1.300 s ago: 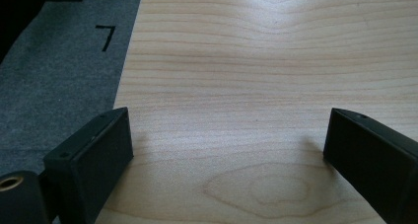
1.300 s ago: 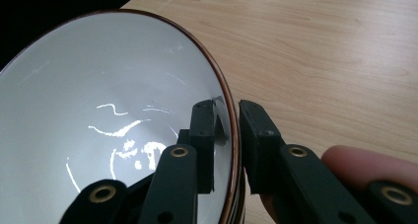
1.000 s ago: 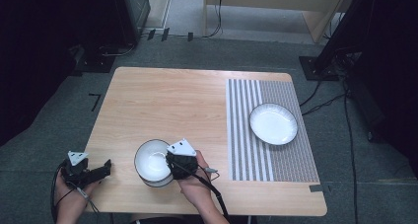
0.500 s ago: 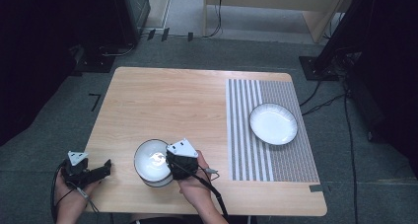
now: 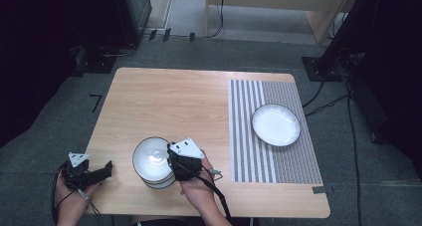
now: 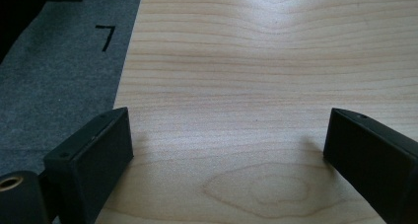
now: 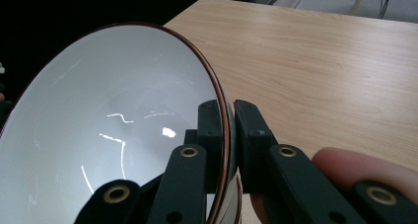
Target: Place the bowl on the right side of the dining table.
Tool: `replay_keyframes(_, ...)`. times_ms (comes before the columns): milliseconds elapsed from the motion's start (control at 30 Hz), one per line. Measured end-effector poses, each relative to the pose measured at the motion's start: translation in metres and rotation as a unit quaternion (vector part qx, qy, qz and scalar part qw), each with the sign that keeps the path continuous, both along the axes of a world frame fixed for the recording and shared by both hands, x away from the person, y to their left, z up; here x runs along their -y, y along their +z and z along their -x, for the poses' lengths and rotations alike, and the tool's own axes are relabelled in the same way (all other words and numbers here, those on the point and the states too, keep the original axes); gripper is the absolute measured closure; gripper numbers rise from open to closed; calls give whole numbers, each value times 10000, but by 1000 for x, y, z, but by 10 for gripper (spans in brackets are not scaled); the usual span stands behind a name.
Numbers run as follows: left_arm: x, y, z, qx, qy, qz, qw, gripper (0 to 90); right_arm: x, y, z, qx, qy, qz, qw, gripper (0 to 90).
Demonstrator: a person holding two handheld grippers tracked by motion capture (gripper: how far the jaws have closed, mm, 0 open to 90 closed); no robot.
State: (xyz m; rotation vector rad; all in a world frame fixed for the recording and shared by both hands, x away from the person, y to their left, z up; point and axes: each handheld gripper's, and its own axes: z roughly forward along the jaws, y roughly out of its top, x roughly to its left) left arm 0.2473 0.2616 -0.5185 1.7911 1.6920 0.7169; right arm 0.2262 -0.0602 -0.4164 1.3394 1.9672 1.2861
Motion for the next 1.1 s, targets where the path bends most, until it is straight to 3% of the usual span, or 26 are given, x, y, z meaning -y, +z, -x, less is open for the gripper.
replay_keyframes(1100, 0, 0, -1, 0, -1, -5, 10000, 42, 33, 21, 6, 136, -107, -200, 9997, 838)
